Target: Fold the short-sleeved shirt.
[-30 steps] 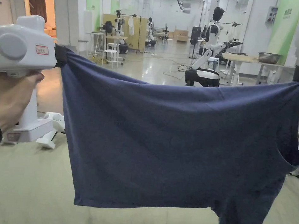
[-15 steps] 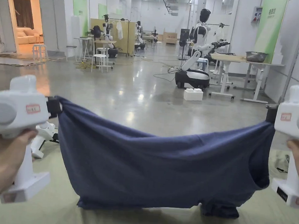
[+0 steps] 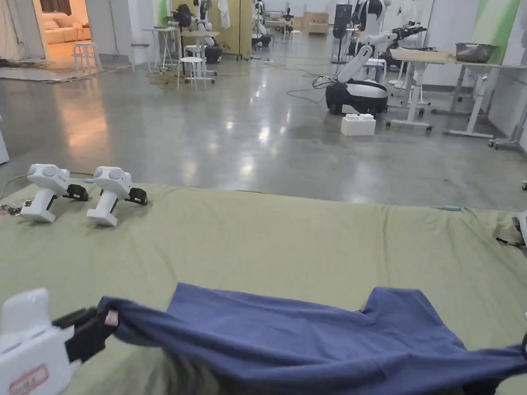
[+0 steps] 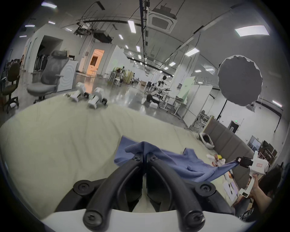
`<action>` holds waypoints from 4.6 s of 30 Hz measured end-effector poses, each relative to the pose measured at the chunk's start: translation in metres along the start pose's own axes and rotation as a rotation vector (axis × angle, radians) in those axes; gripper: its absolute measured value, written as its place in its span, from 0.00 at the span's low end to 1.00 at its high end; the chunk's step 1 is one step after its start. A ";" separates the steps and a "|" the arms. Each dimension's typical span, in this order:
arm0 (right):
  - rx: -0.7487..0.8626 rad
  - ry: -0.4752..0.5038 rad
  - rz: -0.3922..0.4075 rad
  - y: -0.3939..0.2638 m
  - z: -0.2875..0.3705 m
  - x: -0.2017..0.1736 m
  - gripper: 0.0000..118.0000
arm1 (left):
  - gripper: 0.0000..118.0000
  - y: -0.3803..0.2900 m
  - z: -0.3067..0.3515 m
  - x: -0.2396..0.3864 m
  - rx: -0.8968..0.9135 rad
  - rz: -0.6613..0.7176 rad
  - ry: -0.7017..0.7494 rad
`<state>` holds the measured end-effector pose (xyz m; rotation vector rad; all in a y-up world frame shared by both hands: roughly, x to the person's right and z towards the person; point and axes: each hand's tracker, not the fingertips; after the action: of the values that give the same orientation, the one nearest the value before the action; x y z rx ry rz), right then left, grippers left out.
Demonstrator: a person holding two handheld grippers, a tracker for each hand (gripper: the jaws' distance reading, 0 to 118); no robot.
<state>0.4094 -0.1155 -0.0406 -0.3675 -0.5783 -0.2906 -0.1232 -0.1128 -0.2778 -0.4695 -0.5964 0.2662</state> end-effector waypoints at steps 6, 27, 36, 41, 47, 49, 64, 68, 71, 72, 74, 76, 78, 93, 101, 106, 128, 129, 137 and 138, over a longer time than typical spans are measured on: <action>-0.159 -0.092 -0.096 -0.084 0.047 0.030 0.10 | 0.04 -0.074 0.055 -0.038 -0.082 -0.029 0.064; -0.375 -0.029 0.039 -0.148 0.083 0.043 0.80 | 0.81 -0.108 0.085 -0.057 -0.257 -0.146 0.178; 0.066 0.016 0.116 -0.090 0.191 -0.038 0.80 | 0.81 -0.040 0.178 0.084 0.253 -0.456 0.111; 0.248 0.116 0.154 -0.057 0.225 -0.071 0.79 | 0.81 -0.030 0.196 0.128 0.344 -0.549 0.154; 0.294 0.105 0.190 -0.043 0.235 -0.089 0.18 | 0.58 -0.022 0.199 0.136 0.350 -0.520 0.126; 0.304 0.084 0.225 -0.046 0.235 -0.093 0.12 | 0.36 -0.018 0.199 0.136 0.340 -0.518 0.121; 0.216 0.069 0.257 -0.051 0.218 -0.095 0.03 | 0.01 -0.014 0.182 0.103 0.243 -0.441 0.088; 0.134 0.123 0.194 -0.060 0.209 -0.086 0.03 | 0.50 -0.030 0.127 0.028 0.030 -0.341 -0.002; 0.079 0.098 0.193 -0.070 0.203 -0.080 0.03 | 0.57 -0.058 0.083 -0.025 -0.178 -0.324 0.092; 0.066 0.095 0.188 -0.073 0.202 -0.078 0.03 | 0.57 -0.066 0.072 -0.035 -0.225 -0.346 0.128; 0.015 0.091 0.145 -0.083 0.196 -0.070 0.03 | 0.57 -0.093 0.047 -0.059 -0.317 -0.355 0.152; -0.029 0.100 0.105 -0.088 0.191 -0.065 0.03 | 0.57 -0.108 0.025 -0.079 -0.405 -0.284 0.126; -0.049 0.092 0.106 -0.092 0.187 -0.062 0.03 | 0.57 -0.121 0.009 -0.086 -0.441 -0.297 0.150; -0.175 0.026 0.088 -0.111 0.165 -0.033 0.04 | 0.18 -0.143 -0.035 -0.072 -0.615 -0.406 0.149; -0.353 -0.027 0.109 -0.140 0.079 0.014 0.94 | 0.12 -0.133 -0.058 -0.064 -0.746 -0.326 0.195; -0.418 0.007 0.071 -0.170 0.013 0.051 0.60 | 0.12 -0.136 -0.057 -0.065 -0.752 -0.350 0.187; -0.324 -0.013 -0.039 -0.118 -0.007 0.055 0.07 | 0.11 -0.035 -0.071 -0.052 -0.479 -0.168 0.123; -0.324 -0.016 -0.038 -0.110 -0.015 0.052 0.07 | 0.11 -0.028 -0.080 -0.052 -0.460 -0.160 0.119; -0.299 -0.080 -0.045 -0.060 -0.108 0.039 0.07 | 0.11 0.011 -0.213 -0.050 -0.484 -0.164 0.151; -0.304 -0.087 -0.039 -0.057 -0.119 0.038 0.07 | 0.11 0.011 -0.223 -0.048 -0.492 -0.152 0.157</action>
<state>0.4753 -0.2222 -0.0967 -0.6654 -0.6286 -0.4030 -0.0305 -0.1980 -0.4688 -0.9060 -0.5391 -0.0679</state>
